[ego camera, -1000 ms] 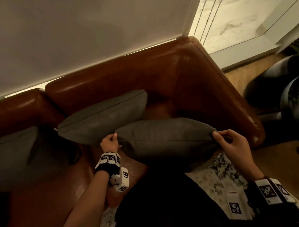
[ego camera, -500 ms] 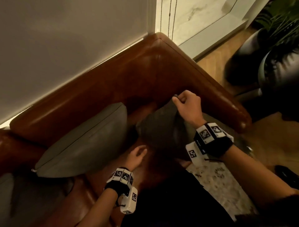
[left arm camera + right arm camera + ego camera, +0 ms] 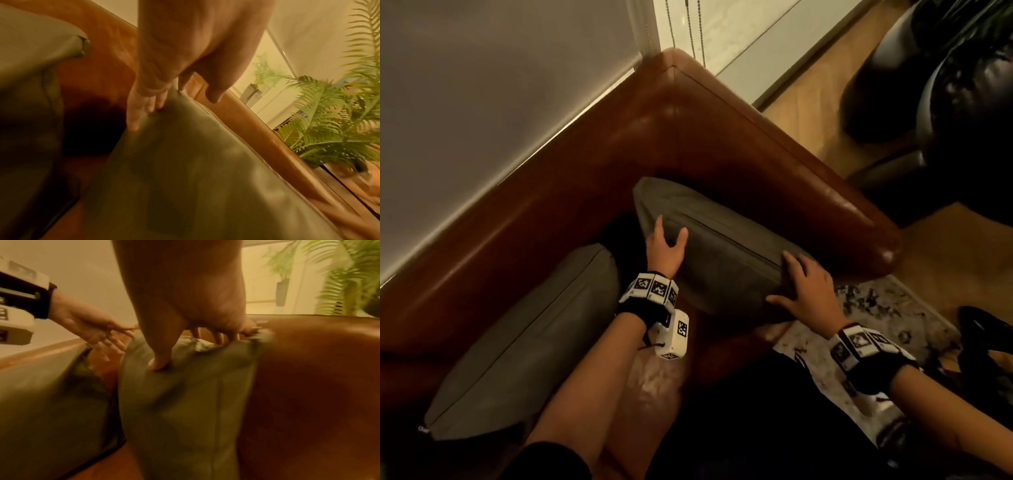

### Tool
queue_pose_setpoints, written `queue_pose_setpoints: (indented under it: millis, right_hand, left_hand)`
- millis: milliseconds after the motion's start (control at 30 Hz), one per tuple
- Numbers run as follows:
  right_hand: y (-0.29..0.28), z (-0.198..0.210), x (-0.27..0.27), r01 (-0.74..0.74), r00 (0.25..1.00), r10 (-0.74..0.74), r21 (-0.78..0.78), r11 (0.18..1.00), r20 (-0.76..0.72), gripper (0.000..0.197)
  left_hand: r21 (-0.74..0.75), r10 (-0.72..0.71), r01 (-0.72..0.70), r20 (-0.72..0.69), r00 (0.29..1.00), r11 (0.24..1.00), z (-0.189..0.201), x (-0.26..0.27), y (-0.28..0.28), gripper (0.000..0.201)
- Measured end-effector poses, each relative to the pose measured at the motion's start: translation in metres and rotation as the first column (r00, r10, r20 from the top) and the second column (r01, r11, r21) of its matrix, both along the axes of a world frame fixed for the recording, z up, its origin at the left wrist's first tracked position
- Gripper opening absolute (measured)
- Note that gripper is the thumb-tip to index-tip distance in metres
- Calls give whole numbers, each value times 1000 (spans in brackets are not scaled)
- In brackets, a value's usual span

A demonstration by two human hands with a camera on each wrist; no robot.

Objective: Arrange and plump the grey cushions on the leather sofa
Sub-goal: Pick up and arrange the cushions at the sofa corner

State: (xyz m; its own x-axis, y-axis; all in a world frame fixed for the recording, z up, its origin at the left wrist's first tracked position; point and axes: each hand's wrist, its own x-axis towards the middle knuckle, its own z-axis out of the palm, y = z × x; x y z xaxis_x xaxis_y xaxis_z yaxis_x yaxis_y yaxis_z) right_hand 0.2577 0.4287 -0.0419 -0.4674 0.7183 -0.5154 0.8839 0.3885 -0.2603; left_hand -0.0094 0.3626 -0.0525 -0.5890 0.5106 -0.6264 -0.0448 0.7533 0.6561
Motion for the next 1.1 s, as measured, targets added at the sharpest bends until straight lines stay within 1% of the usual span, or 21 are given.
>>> queue_pose_setpoints:
  millis: [67, 133, 200, 233, 300, 367, 400, 467, 567, 633, 667, 700, 733, 767, 800, 833, 867, 900, 933, 1000, 1100]
  right_hand:
    - [5, -1, 19, 48, 999, -48, 34, 998, 21, 76]
    - [6, -4, 23, 9, 999, -11, 39, 999, 53, 51]
    - [0, -11, 20, -21, 999, 21, 15, 1000, -25, 21]
    - [-2, -14, 18, -7, 997, 6, -13, 1000, -79, 14]
    - [-3, -15, 19, 47, 982, -61, -76, 996, -179, 20]
    - [3, -4, 23, 91, 946, -118, -103, 991, -303, 32]
    - [7, 6, 25, 82, 932, -107, -85, 993, -347, 37]
    - [12, 30, 28, 25, 924, -26, -6, 1000, -382, 43]
    - [10, 55, 29, 3, 931, 59, 169, 986, -361, 37]
    - [8, 55, 29, 46, 951, 30, 235, 971, -309, 27]
    - [5, 50, 27, 58, 969, 10, 264, 963, -248, 26]
    - [-2, 41, 22, 41, 985, 13, 307, 951, -172, 28]
    - [-14, 31, 14, -10, 993, 49, 333, 943, -107, 37]
    - [-28, 21, 2, -107, 987, 139, 307, 946, -83, 46]
    - [-45, 11, -13, -244, 953, 282, 271, 931, -112, 50]
    - [-61, 0, -30, -397, 877, 450, 272, 877, -170, 48]
    - [-77, -11, -48, -547, 779, 599, 268, 793, -185, 46]
    - [-88, -23, -66, -674, 682, 715, 248, 696, -155, 46]
    - [-95, -36, -81, -761, 614, 785, 205, 615, -80, 49]
    - [-86, -66, -102, -846, 532, 843, 103, 524, 82, 56]
    - [-39, -103, -95, -914, 406, 897, 73, 399, 175, 54]
  left_hand:
    - [-32, 89, -92, -72, 993, 995, -1, -13, 11, 74]
    - [-62, 135, -150, -199, 971, 987, -3, -29, 21, 78]
    - [-42, 143, -160, -263, 954, 986, -3, -44, 33, 76]
    - [-36, 126, -141, -272, 954, 989, -3, -50, 39, 69]
    - [-61, 60, -84, -317, 946, 995, -3, -57, 49, 47]
    - [-23, 24, -34, -361, 932, 999, -4, -61, 56, 32]
    - [20, 11, -3, -369, 929, 1000, -4, -62, 60, 28]
    - [121, -17, 69, -385, 923, 990, -3, -64, 69, 24]
    - [233, -25, 116, -361, 932, 966, -3, -68, 81, 24]
    - [220, -33, 117, -354, 935, 969, -5, -69, 84, 26]
    - [196, -35, 110, -351, 936, 974, -8, -69, 84, 27]
    - [171, -34, 98, -346, 938, 980, -12, -70, 81, 28]
    - [138, -36, 86, -334, 942, 987, -16, -70, 77, 28]
    - [108, -43, 82, -318, 947, 991, -20, -69, 73, 28]
    - [79, -58, 86, -303, 951, 993, -23, -68, 68, 28]
    - [63, -75, 97, -292, 953, 993, -27, -66, 63, 28]
    - [60, -84, 105, -283, 955, 993, -28, -62, 60, 28]
    - [72, -85, 109, -280, 956, 991, -28, -59, 58, 28]
    - [80, -81, 107, -281, 956, 991, -27, -58, 58, 28]
    - [76, -75, 101, -287, 955, 992, -24, -59, 60, 29]
    - [48, -104, 124, -292, 951, 991, -16, -66, 74, 32]
